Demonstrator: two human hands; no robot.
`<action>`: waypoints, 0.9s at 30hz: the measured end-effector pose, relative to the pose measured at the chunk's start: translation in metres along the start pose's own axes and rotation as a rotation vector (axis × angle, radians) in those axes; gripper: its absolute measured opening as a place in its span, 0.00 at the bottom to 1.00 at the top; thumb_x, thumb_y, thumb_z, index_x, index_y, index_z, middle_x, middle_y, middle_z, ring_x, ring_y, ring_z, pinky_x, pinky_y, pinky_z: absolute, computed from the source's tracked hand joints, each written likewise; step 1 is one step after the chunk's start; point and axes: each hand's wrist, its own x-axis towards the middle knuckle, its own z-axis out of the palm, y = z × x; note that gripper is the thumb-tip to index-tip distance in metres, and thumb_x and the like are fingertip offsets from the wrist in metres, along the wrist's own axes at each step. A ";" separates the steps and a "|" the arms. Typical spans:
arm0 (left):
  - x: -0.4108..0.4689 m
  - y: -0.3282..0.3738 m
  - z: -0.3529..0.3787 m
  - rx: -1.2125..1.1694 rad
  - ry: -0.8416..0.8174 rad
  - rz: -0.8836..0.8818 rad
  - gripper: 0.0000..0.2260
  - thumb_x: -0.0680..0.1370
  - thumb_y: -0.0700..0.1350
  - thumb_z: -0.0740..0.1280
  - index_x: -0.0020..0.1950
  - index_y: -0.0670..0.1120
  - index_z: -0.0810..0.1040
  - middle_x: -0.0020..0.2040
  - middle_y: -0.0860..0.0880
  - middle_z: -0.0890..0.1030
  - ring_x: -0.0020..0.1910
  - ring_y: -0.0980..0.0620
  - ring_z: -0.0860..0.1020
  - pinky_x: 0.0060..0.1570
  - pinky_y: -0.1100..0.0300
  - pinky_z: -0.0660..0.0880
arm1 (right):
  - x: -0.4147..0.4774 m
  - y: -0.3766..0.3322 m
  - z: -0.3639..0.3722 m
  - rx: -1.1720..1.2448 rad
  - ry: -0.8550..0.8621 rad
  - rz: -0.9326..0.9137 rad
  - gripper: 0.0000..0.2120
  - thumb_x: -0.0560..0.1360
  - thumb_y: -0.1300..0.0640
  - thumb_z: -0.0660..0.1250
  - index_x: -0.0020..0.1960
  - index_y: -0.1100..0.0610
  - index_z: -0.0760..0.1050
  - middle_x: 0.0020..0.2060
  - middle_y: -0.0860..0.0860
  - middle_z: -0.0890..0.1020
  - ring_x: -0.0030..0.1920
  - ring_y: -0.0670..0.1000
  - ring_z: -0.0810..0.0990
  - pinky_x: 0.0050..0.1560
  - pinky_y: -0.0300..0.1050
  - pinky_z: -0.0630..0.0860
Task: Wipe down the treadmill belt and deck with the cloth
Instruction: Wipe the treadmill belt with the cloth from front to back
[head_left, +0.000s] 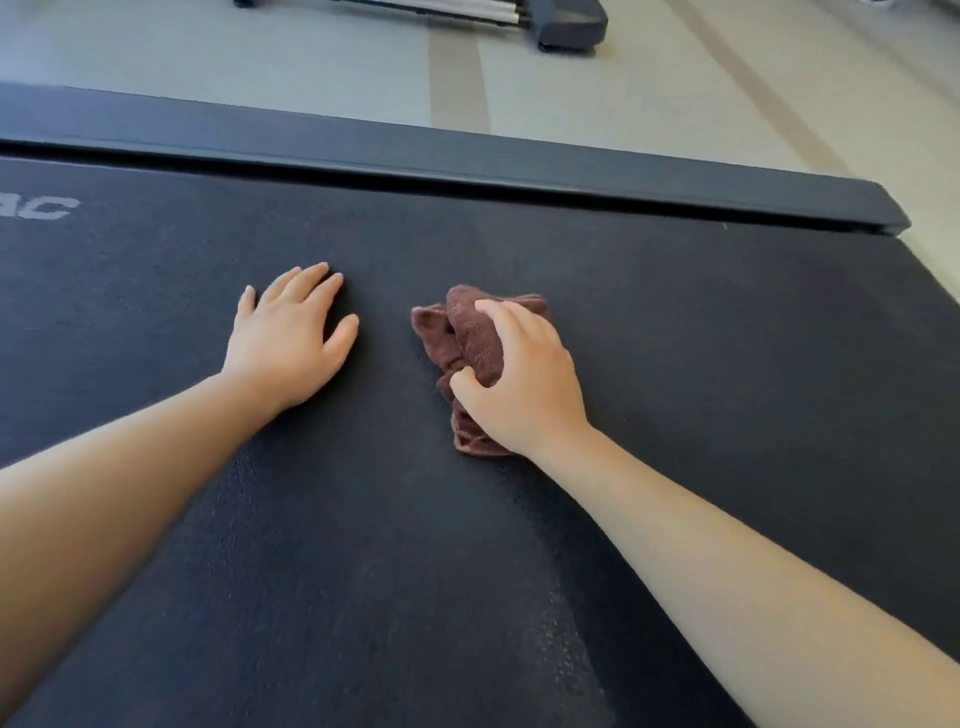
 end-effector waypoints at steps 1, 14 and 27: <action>-0.008 0.002 0.000 0.003 -0.020 0.011 0.26 0.79 0.56 0.54 0.75 0.47 0.59 0.77 0.50 0.57 0.76 0.48 0.52 0.72 0.42 0.47 | -0.014 0.003 -0.004 -0.006 -0.002 0.000 0.29 0.71 0.47 0.66 0.70 0.51 0.66 0.69 0.47 0.69 0.70 0.51 0.64 0.67 0.52 0.63; -0.067 0.026 -0.001 0.089 -0.098 0.091 0.28 0.79 0.58 0.52 0.76 0.48 0.56 0.77 0.50 0.54 0.76 0.47 0.50 0.73 0.43 0.47 | -0.002 0.005 -0.003 -0.027 0.065 0.124 0.28 0.71 0.47 0.65 0.69 0.52 0.67 0.66 0.48 0.72 0.68 0.54 0.66 0.63 0.53 0.65; -0.101 0.020 -0.003 0.044 -0.126 0.176 0.28 0.79 0.57 0.53 0.76 0.46 0.55 0.77 0.47 0.53 0.76 0.46 0.48 0.73 0.44 0.46 | -0.160 -0.029 -0.016 -0.043 0.053 0.159 0.31 0.69 0.46 0.64 0.70 0.53 0.66 0.70 0.50 0.68 0.71 0.52 0.63 0.68 0.54 0.63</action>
